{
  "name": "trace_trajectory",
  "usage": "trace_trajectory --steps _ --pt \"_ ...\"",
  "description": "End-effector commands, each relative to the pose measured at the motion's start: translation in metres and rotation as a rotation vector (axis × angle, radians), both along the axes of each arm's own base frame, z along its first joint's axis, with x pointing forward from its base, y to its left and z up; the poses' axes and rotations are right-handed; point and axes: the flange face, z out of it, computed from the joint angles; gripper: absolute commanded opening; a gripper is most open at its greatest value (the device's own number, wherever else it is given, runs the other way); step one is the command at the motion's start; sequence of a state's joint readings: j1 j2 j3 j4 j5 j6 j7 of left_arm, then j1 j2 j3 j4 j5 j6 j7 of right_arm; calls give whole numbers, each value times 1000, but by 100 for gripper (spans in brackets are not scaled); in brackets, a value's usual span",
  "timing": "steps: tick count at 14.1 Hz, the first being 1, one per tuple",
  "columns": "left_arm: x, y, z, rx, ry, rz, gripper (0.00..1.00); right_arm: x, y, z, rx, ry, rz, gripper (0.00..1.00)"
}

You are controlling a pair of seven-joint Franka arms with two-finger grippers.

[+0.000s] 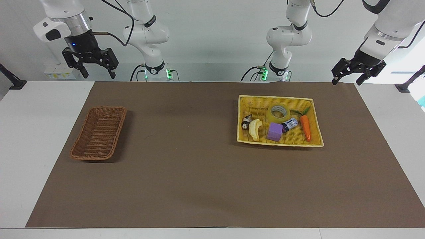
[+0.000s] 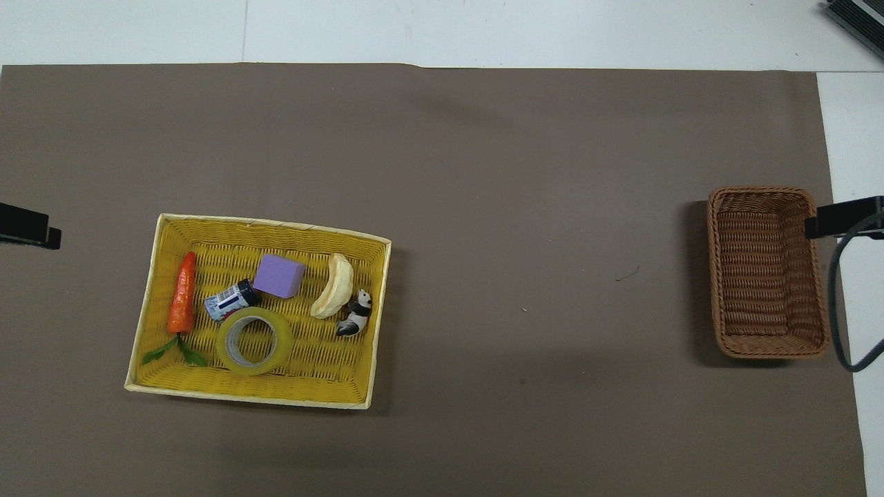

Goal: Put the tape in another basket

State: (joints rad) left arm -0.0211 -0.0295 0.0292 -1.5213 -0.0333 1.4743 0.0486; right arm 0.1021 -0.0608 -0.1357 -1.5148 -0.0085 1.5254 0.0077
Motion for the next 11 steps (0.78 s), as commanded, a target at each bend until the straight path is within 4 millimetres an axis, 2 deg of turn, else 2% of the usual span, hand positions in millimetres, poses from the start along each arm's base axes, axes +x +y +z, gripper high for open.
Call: trace_trajectory --steps 1,11 --pt "-7 4 3 14 14 -8 100 -4 -1 4 -3 10 -4 100" --pt "-9 3 1 14 27 -5 100 -4 -1 4 -3 10 -2 100"
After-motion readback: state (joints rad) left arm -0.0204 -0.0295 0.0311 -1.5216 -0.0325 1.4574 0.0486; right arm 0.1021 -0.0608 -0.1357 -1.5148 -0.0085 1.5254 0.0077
